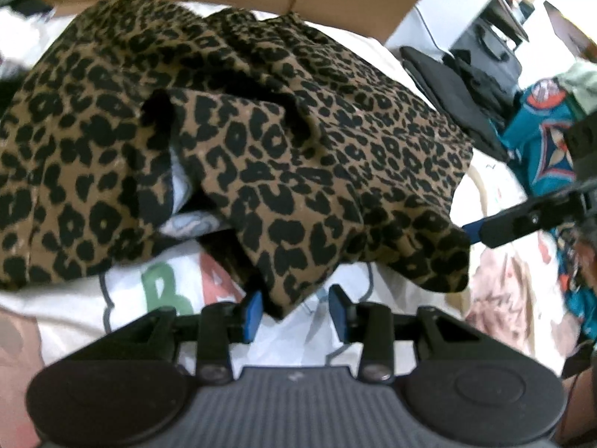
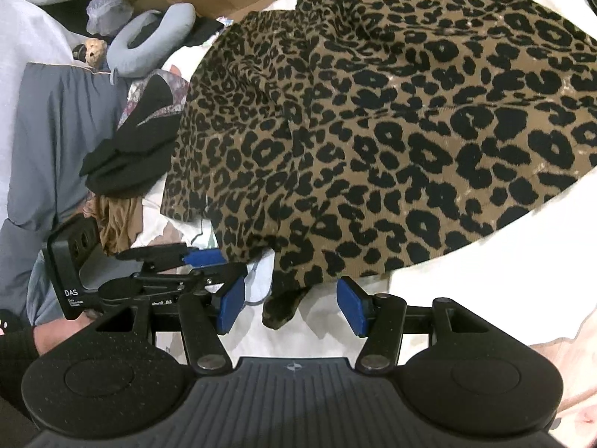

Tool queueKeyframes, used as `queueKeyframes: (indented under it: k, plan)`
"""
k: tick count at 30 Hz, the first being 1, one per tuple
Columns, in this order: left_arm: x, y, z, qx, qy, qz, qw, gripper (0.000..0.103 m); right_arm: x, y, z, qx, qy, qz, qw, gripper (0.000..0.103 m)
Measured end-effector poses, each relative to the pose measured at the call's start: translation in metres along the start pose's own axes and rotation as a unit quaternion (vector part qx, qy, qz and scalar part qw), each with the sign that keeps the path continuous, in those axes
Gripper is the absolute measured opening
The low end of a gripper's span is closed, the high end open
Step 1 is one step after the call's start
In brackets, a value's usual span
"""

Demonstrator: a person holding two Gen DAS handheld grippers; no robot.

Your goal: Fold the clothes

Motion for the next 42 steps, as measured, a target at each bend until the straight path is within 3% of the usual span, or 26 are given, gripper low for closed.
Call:
queueKeyframes:
  k: [4,5,9,15,20,26,34,39,42]
  plan:
    - [0.004,-0.002,-0.003,0.000,-0.046,-0.014,0.9988,0.026,-0.001,0.000,0.001,-0.003,0.003,0.002,1.000,0.062]
    - [0.004,0.000,-0.005,-0.001,-0.045,-0.006,0.9990,0.012,-0.001,0.000,0.000,-0.003,0.004,0.002,1.000,0.062]
    - [0.005,0.016,-0.013,0.003,-0.023,0.026,0.9994,0.006,-0.004,0.006,-0.004,0.003,0.012,-0.008,1.000,0.062]
    - [-0.003,0.047,-0.031,0.031,0.081,0.096,0.9917,0.004,-0.011,0.020,-0.020,0.027,0.003,-0.057,0.998,0.062]
    - [-0.002,0.064,-0.042,0.054,0.129,0.130,0.9816,0.004,-0.016,0.011,-0.026,0.031,-0.043,-0.108,0.993,0.062]
    - [0.005,0.059,-0.038,0.048,0.147,0.140,0.9780,0.004,-0.010,-0.020,-0.018,0.009,-0.130,-0.165,0.978,0.062]
    - [0.010,0.045,-0.022,0.038,0.174,0.149,0.9725,0.004,0.007,-0.053,-0.003,0.001,-0.241,-0.204,0.949,0.062]
    - [0.021,0.037,-0.014,0.029,0.180,0.158,0.9704,0.004,0.008,-0.068,0.008,-0.011,-0.274,-0.218,0.937,0.062]
    - [0.028,0.031,-0.012,0.021,0.176,0.167,0.9700,0.004,0.006,-0.075,0.014,-0.022,-0.282,-0.222,0.933,0.056]
Point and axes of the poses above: each gripper's, at about its wrist camera, not at the fingertips, and y roughly against the way its jaws point, x to its right, z to its underside, the point moved 6 cm from there along -y, roughly the way its jaws point, and after that the axes turned 1 degree about x, right-handed, at the moved point
